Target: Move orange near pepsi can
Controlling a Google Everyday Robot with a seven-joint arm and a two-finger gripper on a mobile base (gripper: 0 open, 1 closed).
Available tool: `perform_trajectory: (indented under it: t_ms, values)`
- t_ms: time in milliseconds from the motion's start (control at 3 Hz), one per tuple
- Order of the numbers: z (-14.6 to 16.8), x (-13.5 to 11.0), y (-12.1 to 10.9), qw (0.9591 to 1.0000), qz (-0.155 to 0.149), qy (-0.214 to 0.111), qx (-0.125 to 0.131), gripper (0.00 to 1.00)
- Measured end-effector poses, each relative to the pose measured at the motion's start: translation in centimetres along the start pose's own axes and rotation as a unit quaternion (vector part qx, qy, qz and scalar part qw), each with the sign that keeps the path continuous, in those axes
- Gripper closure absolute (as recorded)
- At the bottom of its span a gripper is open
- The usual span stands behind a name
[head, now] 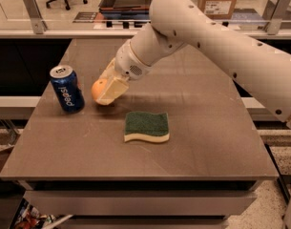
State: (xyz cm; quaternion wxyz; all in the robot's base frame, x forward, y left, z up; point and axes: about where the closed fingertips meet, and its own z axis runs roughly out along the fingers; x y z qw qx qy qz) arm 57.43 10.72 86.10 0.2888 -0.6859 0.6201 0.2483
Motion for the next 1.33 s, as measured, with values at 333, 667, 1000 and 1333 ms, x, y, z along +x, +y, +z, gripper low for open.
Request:
perform_trajectory:
  t_ms: [333,667,1000,1333]
  values:
    - [0.18,-0.06,0.08,1.0000,-0.001,0.000,-0.002,0.36]
    - [0.35,-0.12,0.16,1.0000,-0.001,0.000,-0.004,0.13]
    - [0.52,-0.18,0.23,1.0000,-0.002,0.000,-0.005,0.00]
    - [0.52,-0.19,0.24,1.0000,-0.002,0.000,-0.005,0.00]
